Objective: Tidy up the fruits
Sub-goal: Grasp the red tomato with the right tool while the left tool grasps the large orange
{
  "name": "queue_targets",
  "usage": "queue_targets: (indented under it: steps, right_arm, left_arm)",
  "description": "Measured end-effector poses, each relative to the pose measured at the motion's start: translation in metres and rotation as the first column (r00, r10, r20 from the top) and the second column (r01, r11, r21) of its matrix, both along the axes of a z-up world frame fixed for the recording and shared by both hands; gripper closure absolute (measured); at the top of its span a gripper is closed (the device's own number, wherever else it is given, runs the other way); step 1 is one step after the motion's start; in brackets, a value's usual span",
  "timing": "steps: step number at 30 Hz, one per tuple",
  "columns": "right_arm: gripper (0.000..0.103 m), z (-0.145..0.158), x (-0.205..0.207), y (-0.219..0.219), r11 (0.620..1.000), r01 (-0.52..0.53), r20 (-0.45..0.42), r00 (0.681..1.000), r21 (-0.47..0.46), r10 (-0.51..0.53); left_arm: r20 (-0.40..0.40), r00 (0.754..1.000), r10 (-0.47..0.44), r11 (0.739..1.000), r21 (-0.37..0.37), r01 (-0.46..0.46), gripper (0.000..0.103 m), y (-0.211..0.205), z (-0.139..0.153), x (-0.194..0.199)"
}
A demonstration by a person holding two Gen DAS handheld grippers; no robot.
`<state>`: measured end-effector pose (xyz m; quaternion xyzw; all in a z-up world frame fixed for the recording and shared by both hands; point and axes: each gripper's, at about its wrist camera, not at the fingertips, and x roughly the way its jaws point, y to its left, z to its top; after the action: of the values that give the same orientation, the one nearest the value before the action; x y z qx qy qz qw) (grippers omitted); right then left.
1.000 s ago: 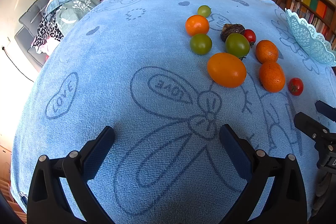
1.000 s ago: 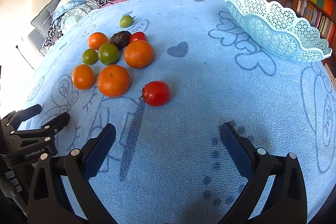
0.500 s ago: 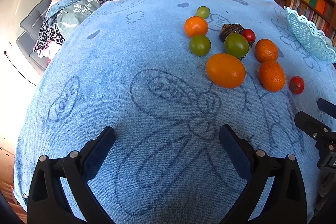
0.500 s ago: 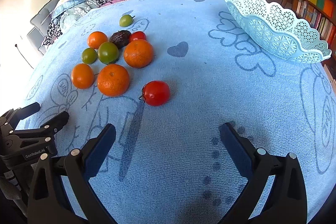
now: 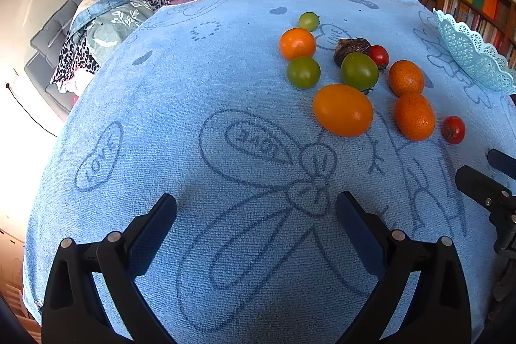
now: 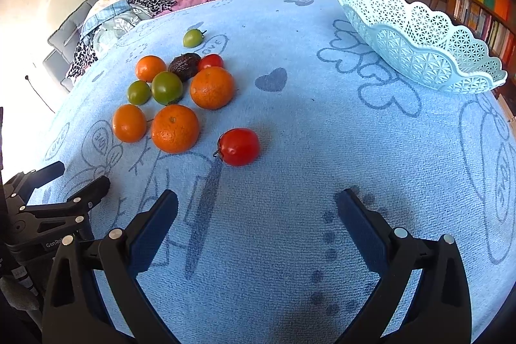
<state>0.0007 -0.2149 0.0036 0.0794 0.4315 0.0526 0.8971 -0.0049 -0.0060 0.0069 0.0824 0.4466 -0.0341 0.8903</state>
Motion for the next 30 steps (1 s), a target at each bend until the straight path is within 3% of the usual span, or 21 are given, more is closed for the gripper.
queue_targets:
  steps: [5,10,14,20,30]
  right_arm:
    - [0.002,0.005,-0.001,-0.007,0.999,0.004,0.001,1.0,0.047,-0.004]
    - [0.003,0.015,-0.005,-0.001,1.0,-0.017,0.037,0.999,0.022,0.016]
    - [0.018,0.021,-0.006,0.001,0.999,-0.042,0.068,0.997,-0.003,0.042]
    - [0.039,0.016,0.004,-0.001,0.997,-0.07,0.045,0.997,0.025,0.068]
    - [0.054,0.011,0.02,0.008,0.994,-0.109,0.027,0.994,0.009,0.109]
  left_arm:
    - [0.006,1.0,-0.015,0.999,-0.041,0.016,0.006,0.004,0.007,0.001]
    - [0.056,0.997,-0.05,0.998,-0.033,0.051,0.006,-0.003,0.022,0.001]
    - [0.082,0.995,-0.052,0.998,-0.029,0.054,0.007,-0.008,0.03,0.008]
    - [0.104,0.991,-0.084,0.996,-0.022,0.086,0.011,-0.021,0.031,0.015]
    - [0.102,0.983,-0.154,0.987,-0.026,0.157,0.024,-0.044,0.018,0.029]
